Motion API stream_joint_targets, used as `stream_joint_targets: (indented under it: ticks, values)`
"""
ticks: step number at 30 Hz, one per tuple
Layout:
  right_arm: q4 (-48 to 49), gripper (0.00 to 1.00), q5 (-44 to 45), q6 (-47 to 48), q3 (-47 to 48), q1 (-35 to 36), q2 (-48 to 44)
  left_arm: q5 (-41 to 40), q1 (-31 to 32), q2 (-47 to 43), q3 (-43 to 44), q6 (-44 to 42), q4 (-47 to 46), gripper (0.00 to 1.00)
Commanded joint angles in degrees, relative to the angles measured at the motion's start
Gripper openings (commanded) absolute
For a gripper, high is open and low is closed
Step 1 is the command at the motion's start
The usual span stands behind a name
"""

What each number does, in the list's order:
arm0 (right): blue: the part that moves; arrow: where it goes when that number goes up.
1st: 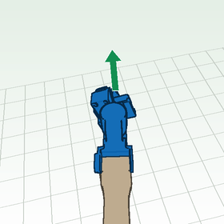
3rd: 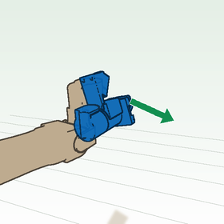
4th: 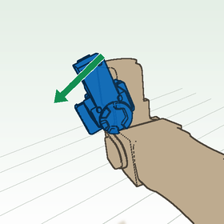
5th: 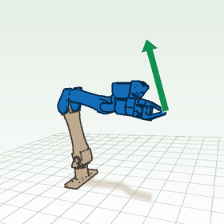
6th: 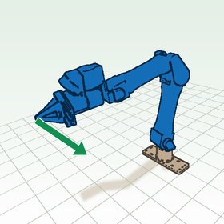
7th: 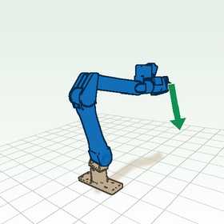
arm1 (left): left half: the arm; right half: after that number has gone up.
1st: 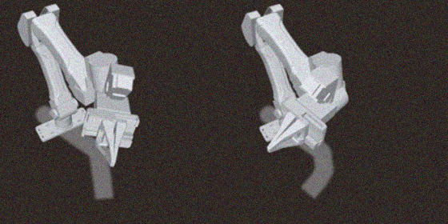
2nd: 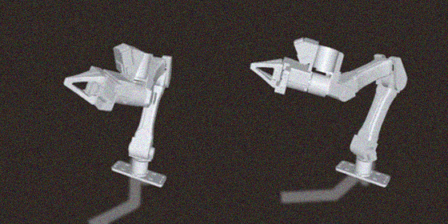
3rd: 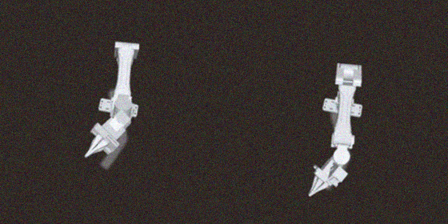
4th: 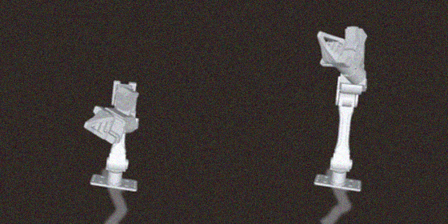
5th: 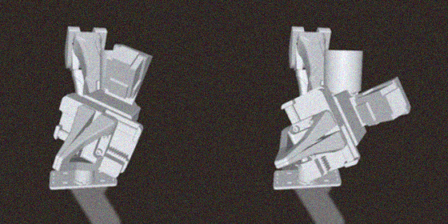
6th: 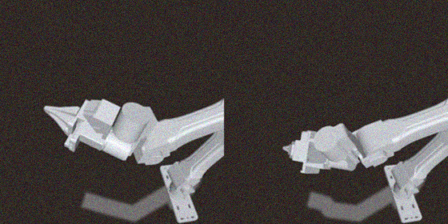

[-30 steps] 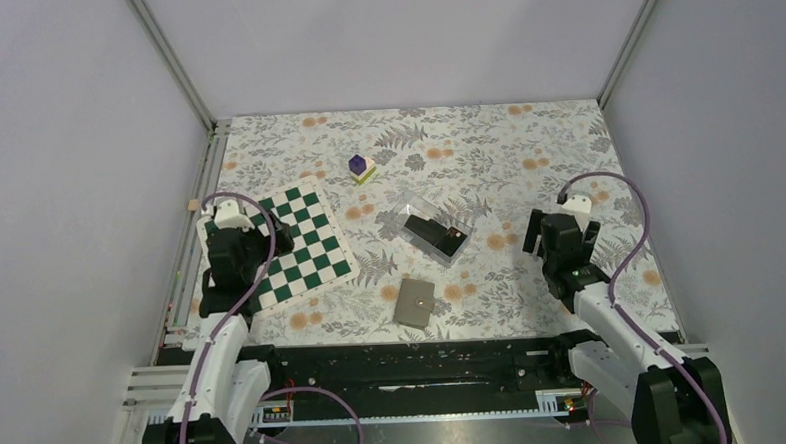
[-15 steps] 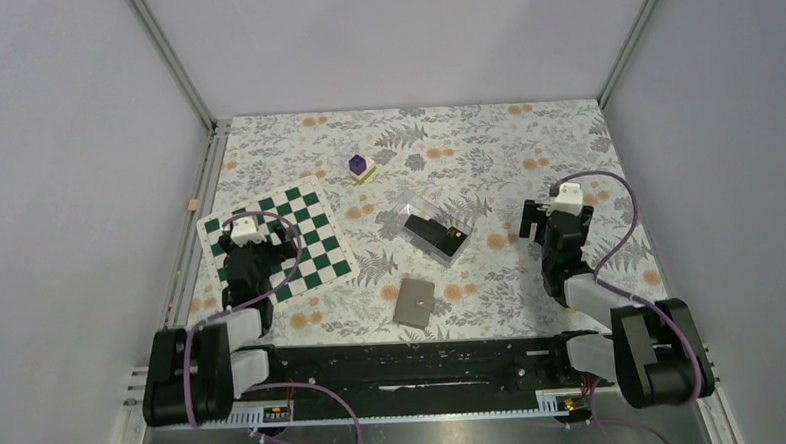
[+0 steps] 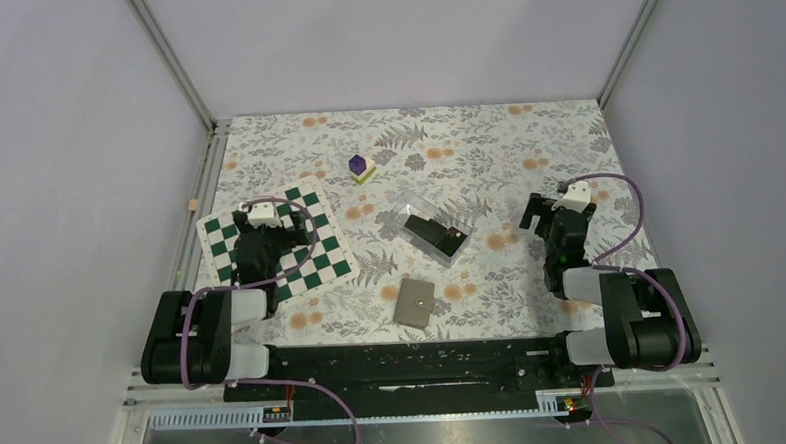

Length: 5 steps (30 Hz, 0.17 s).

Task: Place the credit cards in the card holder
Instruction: Reset both arms

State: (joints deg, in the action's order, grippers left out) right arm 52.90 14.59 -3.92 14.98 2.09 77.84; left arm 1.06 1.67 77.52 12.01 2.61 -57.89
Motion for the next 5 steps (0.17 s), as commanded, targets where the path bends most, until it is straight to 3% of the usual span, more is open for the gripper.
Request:
stream_joint_targets:
  ticks: [1,5]
  values:
    - [4.98,1.0,-0.68,-0.22,-0.02,-0.2,-0.05,0.06,0.26,-0.73,1.2,-1.82,-3.17,0.99]
    - [4.71,1.0,-0.74,-0.22,0.12,-0.23,-0.2,-0.61,0.6,-0.74,1.48,-1.79,-2.56,0.99]
